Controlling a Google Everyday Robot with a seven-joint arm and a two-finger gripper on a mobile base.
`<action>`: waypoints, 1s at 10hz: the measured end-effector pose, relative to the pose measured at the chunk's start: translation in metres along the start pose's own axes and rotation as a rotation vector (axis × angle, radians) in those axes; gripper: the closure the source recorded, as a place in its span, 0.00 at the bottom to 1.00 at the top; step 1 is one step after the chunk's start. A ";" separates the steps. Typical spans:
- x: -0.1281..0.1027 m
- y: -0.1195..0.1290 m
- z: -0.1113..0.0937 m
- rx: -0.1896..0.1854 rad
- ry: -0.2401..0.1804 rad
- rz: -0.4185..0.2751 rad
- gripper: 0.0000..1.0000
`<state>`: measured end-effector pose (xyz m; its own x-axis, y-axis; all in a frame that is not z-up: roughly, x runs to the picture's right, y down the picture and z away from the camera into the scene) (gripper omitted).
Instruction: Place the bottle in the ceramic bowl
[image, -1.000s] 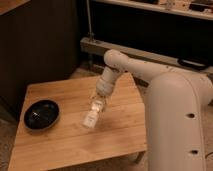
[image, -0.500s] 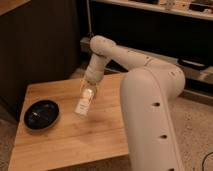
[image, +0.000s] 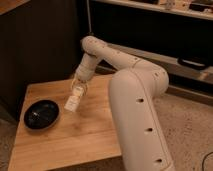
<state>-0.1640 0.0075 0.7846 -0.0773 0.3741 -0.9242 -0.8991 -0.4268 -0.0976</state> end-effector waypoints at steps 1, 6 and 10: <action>0.001 0.004 0.004 -0.009 0.002 -0.003 1.00; 0.006 0.014 0.018 -0.040 -0.009 0.031 1.00; -0.002 0.009 0.020 -0.089 -0.067 0.230 1.00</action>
<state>-0.1802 0.0198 0.7926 -0.3064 0.3111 -0.8996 -0.8134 -0.5765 0.0777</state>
